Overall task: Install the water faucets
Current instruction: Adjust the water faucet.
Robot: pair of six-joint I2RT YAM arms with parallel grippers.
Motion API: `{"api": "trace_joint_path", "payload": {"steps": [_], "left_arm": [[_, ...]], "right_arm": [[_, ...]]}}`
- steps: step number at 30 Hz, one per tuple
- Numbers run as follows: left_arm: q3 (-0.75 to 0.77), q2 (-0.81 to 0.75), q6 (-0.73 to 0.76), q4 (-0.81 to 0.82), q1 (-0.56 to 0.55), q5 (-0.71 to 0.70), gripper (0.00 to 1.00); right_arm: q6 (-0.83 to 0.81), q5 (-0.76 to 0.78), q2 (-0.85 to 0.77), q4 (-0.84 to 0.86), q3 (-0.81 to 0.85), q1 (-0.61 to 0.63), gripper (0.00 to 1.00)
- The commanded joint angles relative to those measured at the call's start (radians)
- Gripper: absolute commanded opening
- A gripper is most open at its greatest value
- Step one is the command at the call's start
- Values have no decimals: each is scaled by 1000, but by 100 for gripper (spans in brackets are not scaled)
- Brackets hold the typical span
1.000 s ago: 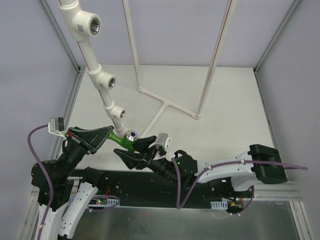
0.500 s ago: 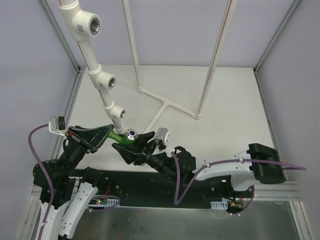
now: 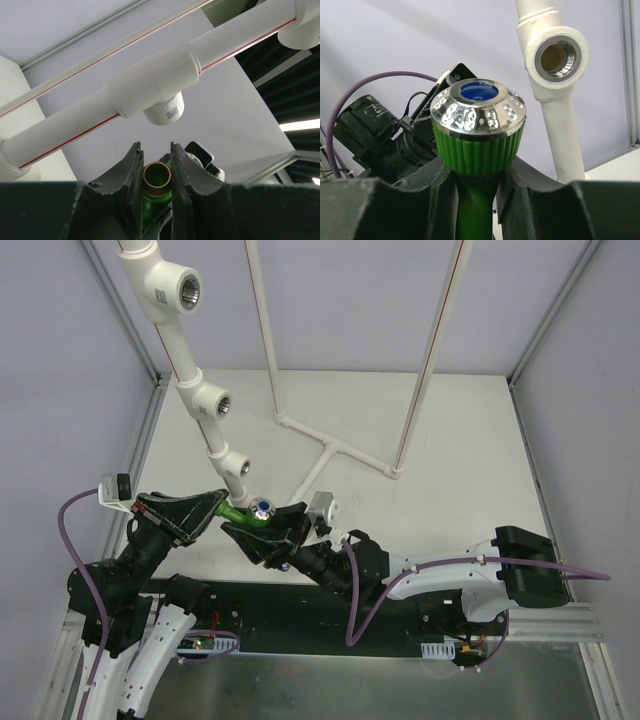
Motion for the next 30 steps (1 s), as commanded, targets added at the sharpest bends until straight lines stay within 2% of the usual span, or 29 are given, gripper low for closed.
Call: {"api": "trace_joint_path", "payload": {"steps": [1, 4, 6, 7, 8, 9, 10, 12, 13, 17, 19, 25, 30], "left_arm": [[0, -17, -27, 78, -3, -18, 0], [-1, -14, -27, 78, -2, -18, 0], [-3, -11, -21, 78, -2, -10, 0], [-1, -8, -15, 72, -2, -5, 13], [5, -5, -1, 59, -2, 1, 39], [22, 1, 22, 30, -2, 5, 56], [45, 9, 58, -2, -3, 10, 69], [137, 30, 178, -127, -5, 22, 79], [173, 41, 241, -179, -4, 39, 94], [334, 119, 489, -394, -3, 85, 97], [369, 153, 604, -480, -3, 110, 99], [363, 216, 902, -542, -3, 119, 99], [313, 243, 1043, -528, -3, 33, 99]], "right_arm": [[16, -23, 1, 238, 56, -6, 23], [16, -11, 4, 238, 56, -6, 0], [15, -3, -7, 235, 36, -6, 0], [11, -2, -19, 226, 20, -6, 0], [10, 1, -35, 213, 1, -6, 0], [10, 4, -58, 197, -23, -4, 0], [5, 8, -85, 177, -46, -4, 0], [-1, 12, -163, 106, -109, -3, 0], [-4, 20, -200, 69, -135, -3, 0], [-50, 12, -337, -144, -217, -1, 0], [-80, 21, -386, -242, -237, -1, 0], [-143, 80, -446, -357, -267, 0, 0], [-162, 98, -421, -359, -264, -1, 0]]}}
